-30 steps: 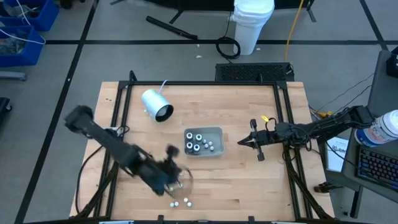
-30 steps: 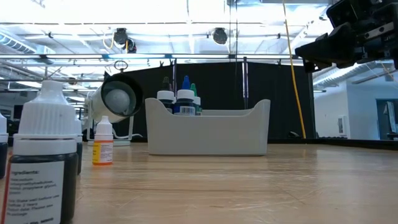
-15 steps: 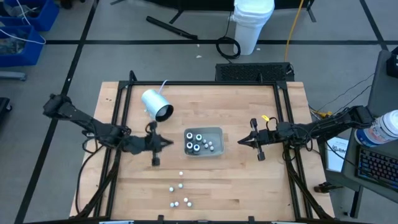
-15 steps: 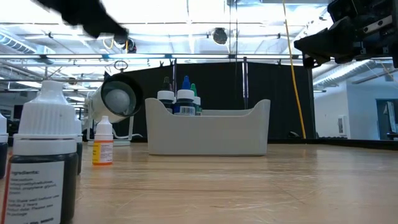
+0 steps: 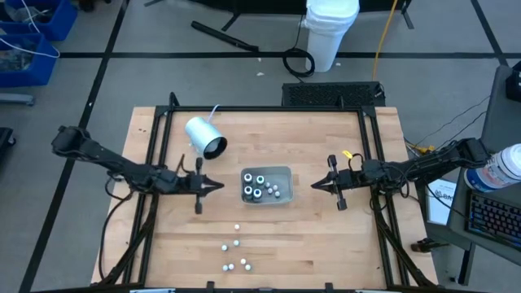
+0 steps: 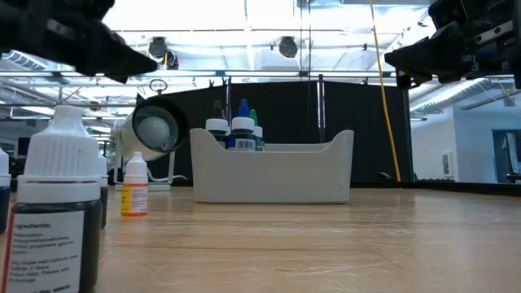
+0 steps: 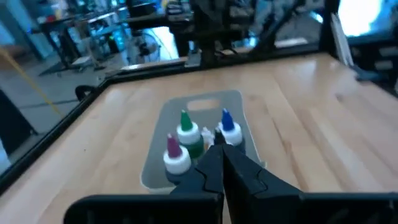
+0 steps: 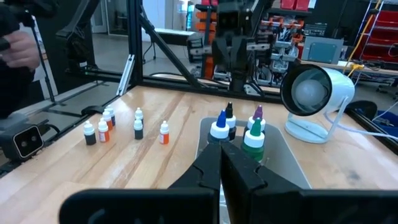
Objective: Pick & Place food coloring
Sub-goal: Put the small black food coloring bottle into the gray bin
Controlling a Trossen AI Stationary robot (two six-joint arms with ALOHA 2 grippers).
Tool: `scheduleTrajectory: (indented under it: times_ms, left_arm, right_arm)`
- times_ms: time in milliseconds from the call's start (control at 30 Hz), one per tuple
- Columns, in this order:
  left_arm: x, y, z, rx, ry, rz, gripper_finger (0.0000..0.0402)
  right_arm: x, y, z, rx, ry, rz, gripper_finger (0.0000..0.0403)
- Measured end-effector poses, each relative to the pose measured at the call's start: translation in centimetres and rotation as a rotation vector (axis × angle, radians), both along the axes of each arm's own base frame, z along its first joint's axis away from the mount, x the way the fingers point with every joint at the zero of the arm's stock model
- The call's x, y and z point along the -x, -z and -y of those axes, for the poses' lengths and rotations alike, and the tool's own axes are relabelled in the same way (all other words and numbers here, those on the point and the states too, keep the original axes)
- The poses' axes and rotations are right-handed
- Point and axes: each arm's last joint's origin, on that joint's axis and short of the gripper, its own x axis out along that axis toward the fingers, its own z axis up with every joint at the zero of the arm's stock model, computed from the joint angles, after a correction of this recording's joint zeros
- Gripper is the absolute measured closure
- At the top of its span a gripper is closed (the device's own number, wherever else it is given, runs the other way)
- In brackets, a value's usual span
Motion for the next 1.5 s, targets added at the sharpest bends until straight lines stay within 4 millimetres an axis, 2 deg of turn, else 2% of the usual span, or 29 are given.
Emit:
scheduleTrajectory:
  times_ms: [133,333,467,600,800,967,1500]
  left_arm:
    - [1.5,-1.1,-0.1,0.003,0.029,0.041,0.0398]
    - [3.6,-1.5,-0.1,0.028,0.07,0.094,0.0398]
    - [4.1,-0.3,-0.2,0.011,0.119,0.088,0.0396]
    - [4.4,0.7,-0.3,0.013,0.125,0.134,0.0398]
    - [4.9,2.2,-0.6,-0.02,0.129,0.216,0.0368]
    - [5.0,2.4,-0.6,-0.023,0.126,0.206,0.0354]
    - [5.0,2.3,-0.6,0.04,0.126,0.207,0.0353]
  right_arm:
    - [0.0,0.1,0.0,-0.001,0.0,-0.014,0.0403]
    - [0.0,0.1,0.0,-0.001,0.005,-0.015,0.0403]
    - [0.0,0.1,0.1,-0.001,0.008,-0.008,0.0403]
    - [0.0,0.1,0.1,-0.001,0.008,-0.008,0.0403]
    - [0.0,0.0,0.1,0.026,0.026,-0.001,0.0403]
    - [0.0,0.1,0.3,0.03,0.081,-0.005,0.0403]
    - [0.0,0.1,0.3,0.032,0.086,-0.006,0.0403]
